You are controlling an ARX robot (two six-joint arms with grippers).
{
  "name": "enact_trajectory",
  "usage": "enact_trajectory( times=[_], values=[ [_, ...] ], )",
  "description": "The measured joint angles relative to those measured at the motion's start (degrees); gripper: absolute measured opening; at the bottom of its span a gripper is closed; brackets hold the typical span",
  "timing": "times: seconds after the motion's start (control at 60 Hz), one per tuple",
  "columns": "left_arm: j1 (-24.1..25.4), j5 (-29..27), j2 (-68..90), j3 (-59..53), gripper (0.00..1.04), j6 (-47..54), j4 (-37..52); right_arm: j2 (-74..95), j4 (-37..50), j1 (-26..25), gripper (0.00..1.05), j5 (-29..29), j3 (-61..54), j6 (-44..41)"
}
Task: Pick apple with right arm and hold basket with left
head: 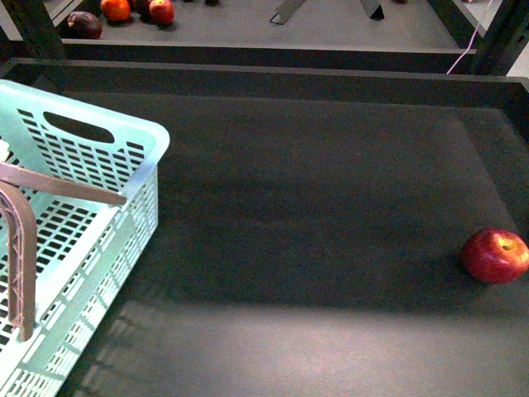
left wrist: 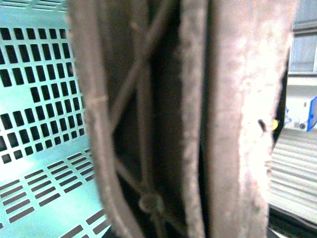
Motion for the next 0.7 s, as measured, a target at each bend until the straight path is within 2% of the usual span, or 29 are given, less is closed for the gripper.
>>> enact_trajectory(
  times=[0.167, 0.283, 0.533, 0.7],
  values=[
    [-2.29, -0.59, -4.22, 0.02, 0.15, 2.78, -4.57, 0.00, 0.00, 0.00, 0.96, 0.02, 0.00, 0.00],
    [-5.73, -1.51, -7.78, 1.07, 0.15, 3.37, -8.07, 0.00, 0.00, 0.00, 0.96, 0.00, 0.00, 0.00],
    [-19.17, -5.20, -9.92, 8.79, 0.15, 1.95, -13.14, 0.00, 0.00, 0.00, 0.96, 0.02, 0.00, 0.00],
    [-32.13, -6.51, -9.92, 16.90, 0.15, -0.42, -15.65, 0.00, 0.00, 0.00, 0.96, 0.00, 0.00, 0.00]
  ],
)
